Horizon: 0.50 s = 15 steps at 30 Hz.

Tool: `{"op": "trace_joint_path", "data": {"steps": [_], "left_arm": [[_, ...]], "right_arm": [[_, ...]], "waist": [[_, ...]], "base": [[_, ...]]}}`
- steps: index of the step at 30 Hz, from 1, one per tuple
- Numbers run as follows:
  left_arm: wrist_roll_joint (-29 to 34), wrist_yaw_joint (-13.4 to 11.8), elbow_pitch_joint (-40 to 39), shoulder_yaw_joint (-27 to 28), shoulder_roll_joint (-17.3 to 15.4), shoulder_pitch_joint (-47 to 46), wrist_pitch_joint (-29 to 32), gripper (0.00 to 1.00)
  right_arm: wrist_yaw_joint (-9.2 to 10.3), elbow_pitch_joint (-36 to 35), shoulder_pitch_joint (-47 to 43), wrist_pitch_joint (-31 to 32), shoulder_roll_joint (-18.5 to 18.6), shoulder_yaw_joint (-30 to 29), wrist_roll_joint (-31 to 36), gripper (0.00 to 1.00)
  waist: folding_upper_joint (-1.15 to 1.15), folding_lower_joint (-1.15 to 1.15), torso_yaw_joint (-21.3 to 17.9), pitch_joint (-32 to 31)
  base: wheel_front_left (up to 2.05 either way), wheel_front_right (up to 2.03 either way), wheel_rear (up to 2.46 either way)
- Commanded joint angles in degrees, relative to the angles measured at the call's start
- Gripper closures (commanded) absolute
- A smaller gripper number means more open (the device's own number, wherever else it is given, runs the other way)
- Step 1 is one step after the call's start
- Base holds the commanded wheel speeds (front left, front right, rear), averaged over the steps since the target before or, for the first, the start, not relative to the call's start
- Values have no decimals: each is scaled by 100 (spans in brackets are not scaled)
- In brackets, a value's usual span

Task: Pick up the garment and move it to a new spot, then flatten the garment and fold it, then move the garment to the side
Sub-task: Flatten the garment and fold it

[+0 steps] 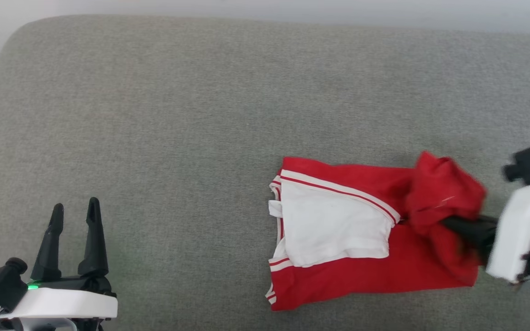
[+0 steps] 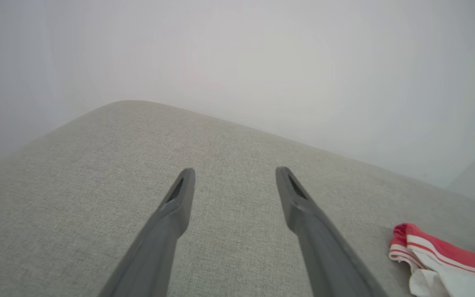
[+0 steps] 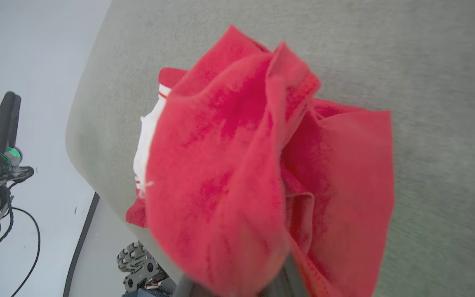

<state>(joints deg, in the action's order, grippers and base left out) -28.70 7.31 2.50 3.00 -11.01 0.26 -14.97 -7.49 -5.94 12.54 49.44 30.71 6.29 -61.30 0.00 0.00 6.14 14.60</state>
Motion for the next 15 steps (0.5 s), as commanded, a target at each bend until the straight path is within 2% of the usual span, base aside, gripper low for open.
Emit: {"op": "trace_joint_path", "data": {"steps": [1, 7, 15], "left_arm": [[-52, 20, 23, -40, -13, -83, -28, 0], [-117, 20, 88, -151, 7, -152, -28, 0], [-168, 19, 193, -303, 55, -277, -28, 0]], "right_arm": [[-1, -99, 149, 40, -134, 230, 100, 100], [0, -62, 493, 4, -488, 859, 272, 100], [-1, 501, 964, -214, -822, 1726, 481, 100]], "waist": [[0, 0, 88, 0], [0, 0, 293, 10], [0, 0, 596, 18]], "base": [[0, 0, 0], [0, 0, 0], [0, 0, 0]]}}
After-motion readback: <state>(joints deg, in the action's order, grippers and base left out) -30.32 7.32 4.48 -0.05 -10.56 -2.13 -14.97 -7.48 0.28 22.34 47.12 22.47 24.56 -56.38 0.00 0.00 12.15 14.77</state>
